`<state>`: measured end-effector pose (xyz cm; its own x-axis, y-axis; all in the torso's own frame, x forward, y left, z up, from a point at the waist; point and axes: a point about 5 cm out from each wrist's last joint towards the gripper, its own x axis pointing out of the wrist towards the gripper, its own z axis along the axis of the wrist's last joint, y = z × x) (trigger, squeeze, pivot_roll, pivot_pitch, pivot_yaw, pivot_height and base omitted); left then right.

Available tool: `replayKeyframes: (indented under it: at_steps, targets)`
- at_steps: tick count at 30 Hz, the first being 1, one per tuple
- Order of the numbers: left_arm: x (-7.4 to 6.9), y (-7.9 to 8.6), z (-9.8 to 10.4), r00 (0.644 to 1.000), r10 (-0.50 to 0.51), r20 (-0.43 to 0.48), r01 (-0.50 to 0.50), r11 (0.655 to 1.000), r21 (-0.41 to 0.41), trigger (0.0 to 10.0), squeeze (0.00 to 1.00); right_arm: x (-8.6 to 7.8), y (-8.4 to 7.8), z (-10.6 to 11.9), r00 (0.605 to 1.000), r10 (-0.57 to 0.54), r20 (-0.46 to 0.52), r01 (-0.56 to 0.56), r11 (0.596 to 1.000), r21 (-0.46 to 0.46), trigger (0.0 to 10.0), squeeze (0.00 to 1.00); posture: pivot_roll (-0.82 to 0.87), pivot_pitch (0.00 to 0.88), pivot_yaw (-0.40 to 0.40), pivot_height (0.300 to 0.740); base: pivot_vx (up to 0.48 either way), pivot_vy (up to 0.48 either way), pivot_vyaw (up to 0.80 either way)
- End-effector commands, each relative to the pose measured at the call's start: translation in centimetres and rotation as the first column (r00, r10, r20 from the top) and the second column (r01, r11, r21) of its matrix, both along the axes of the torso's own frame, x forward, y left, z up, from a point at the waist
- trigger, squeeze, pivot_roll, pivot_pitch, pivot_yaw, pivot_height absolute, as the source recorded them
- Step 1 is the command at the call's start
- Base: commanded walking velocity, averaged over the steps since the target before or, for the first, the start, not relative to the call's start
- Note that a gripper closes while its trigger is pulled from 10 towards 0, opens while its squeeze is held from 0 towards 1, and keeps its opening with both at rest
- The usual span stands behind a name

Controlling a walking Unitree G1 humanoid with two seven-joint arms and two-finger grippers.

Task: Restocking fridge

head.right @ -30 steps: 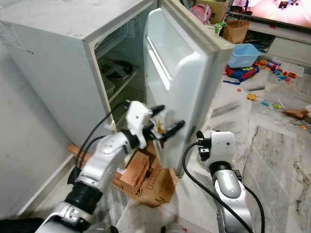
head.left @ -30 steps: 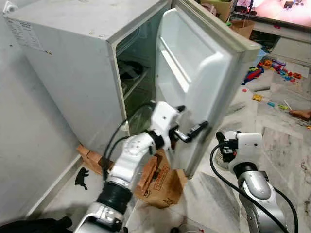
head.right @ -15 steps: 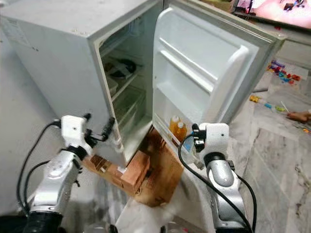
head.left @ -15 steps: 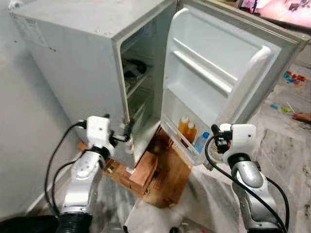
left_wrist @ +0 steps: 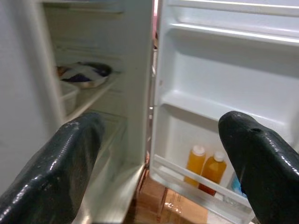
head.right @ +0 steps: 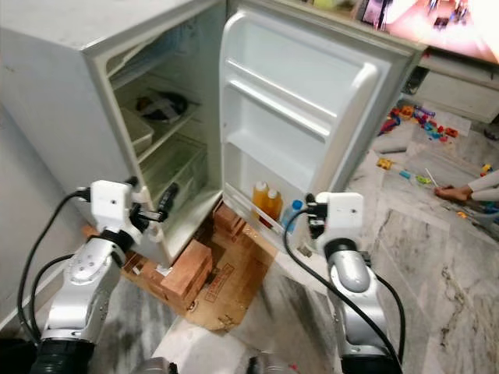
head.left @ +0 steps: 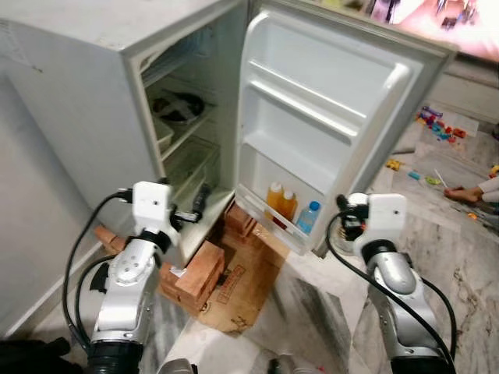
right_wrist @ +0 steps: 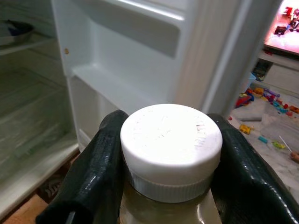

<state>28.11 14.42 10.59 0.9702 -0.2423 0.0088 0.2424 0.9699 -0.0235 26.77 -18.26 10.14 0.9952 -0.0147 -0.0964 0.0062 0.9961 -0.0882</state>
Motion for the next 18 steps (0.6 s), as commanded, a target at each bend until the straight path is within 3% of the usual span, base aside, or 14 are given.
replayKeyframes:
  at_steps: [1,11,18]
  targets:
    - [0.0,-1.0,0.0,1.000,-0.026,-0.006,0.026,1.000,0.003,10.0,0.00,0.1,-0.8,0.8,0.999,-0.018,0.043,0.019,1.000,-0.018,10.0,0.00,-0.01,0.000,-0.037,0.740,0.244,-0.412,0.00]
    - [0.3,-1.2,-0.1,1.000,-0.023,-0.018,0.023,0.999,0.021,10.0,0.00,0.4,-0.2,1.0,0.998,0.010,0.056,-0.010,1.000,-0.001,10.0,0.00,0.00,0.000,-0.033,0.740,0.289,-0.381,0.00]
    - [0.5,-0.3,-1.1,0.997,0.047,-0.063,-0.041,0.995,0.089,10.0,0.00,0.9,0.5,1.6,0.994,0.034,0.102,-0.033,0.999,-0.017,10.0,0.00,0.01,0.000,-0.031,0.740,0.337,-0.335,0.00]
